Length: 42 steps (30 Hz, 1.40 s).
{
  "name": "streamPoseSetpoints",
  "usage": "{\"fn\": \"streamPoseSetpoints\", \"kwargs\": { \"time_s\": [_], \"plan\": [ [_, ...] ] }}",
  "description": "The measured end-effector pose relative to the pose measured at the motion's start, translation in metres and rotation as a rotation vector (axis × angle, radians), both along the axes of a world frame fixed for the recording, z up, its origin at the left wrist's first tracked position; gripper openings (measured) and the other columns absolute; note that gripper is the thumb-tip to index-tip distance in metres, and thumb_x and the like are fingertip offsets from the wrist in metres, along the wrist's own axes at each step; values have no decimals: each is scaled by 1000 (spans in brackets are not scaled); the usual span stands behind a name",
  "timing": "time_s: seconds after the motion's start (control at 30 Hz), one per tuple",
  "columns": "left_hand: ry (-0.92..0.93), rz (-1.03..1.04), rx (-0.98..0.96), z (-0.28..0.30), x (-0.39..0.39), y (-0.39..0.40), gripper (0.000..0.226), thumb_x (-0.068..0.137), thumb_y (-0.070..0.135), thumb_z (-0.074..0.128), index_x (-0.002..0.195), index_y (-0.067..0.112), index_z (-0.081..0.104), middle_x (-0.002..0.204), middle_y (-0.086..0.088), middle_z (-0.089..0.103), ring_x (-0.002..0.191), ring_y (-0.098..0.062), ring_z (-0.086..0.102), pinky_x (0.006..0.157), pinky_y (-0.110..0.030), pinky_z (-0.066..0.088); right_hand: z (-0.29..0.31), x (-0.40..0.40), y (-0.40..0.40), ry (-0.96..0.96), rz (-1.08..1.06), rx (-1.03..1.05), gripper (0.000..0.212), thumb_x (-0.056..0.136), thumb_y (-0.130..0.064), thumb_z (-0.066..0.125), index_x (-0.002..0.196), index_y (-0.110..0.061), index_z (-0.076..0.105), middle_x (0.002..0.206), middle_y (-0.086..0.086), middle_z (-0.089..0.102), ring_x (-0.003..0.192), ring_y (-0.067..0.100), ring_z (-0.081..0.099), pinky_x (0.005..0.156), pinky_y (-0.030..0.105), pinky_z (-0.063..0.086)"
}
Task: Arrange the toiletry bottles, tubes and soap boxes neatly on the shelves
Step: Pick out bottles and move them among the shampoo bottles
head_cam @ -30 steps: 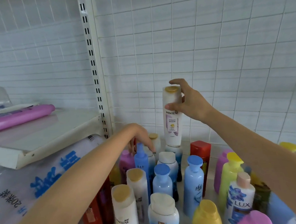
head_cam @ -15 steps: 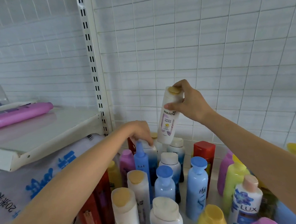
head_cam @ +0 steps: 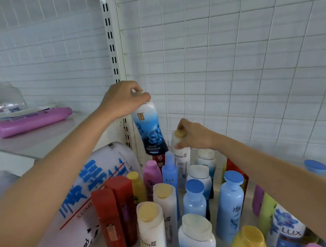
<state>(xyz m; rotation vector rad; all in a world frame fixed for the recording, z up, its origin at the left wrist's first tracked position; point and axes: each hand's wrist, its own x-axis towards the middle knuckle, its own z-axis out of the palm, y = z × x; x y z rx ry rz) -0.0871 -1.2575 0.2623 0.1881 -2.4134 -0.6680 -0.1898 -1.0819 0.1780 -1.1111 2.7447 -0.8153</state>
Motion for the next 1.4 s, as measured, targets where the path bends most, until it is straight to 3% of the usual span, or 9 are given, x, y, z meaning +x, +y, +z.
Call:
{"fn": "streamPoseSetpoints", "kwargs": {
  "time_s": [0.3,0.47,0.6,0.73,0.9,1.0,1.1,1.23,1.4],
  "plan": [
    [188,68,60,-5,15,-7,23,81,33,62,99,18,62,106,-2,54,94,-14,49,77,-27,35,-33,-3,-22,-146,58,292,42,80,-19,68,110,-11,39,111,15,52,87,33,66,69,36,55],
    [211,65,45,-5,18,-4,24,81,34,62,99,18,63,104,-1,54,93,-14,49,78,-27,36,-36,-7,-19,-132,22,310,47,81,-24,67,117,-8,41,109,11,54,80,25,64,68,30,53],
    [256,54,38,-3,20,-3,25,82,35,62,98,17,64,101,1,54,92,-13,49,76,-26,35,-35,-8,-9,-80,7,340,55,80,-31,69,125,-11,43,119,10,53,91,26,64,83,36,52],
    [299,21,56,2,21,4,24,81,37,63,96,19,64,99,1,54,89,-12,49,67,-17,37,-20,-3,8,3,24,347,58,83,-32,66,132,-15,41,127,6,54,109,22,54,89,29,45],
    [353,-23,67,5,25,15,16,79,38,64,86,24,60,89,6,52,77,-1,47,66,-12,33,14,33,35,121,107,241,36,86,-34,61,118,-17,56,110,-3,64,99,13,59,86,23,44],
    [392,-61,89,4,29,22,14,79,37,64,84,23,61,82,14,51,73,3,48,65,-13,34,27,70,51,-34,194,239,34,83,-44,61,107,-21,64,92,-8,68,80,8,65,75,22,53],
    [416,-105,147,5,31,30,14,78,37,64,81,23,62,78,16,53,72,1,49,67,-18,38,14,91,56,49,239,444,42,79,-54,61,108,-23,61,97,-4,66,90,13,61,80,29,49],
    [415,-152,169,4,31,40,18,76,40,64,83,22,64,80,13,56,73,-1,50,69,-23,41,-21,94,53,245,257,506,52,79,-52,62,120,-24,49,95,-6,42,84,15,46,66,27,39],
    [437,-170,150,1,32,49,25,75,42,63,86,20,65,91,3,60,78,-7,52,72,-22,41,-42,92,53,216,233,417,43,84,-34,62,120,-15,47,108,8,57,85,20,50,66,30,39]
  ]
}}
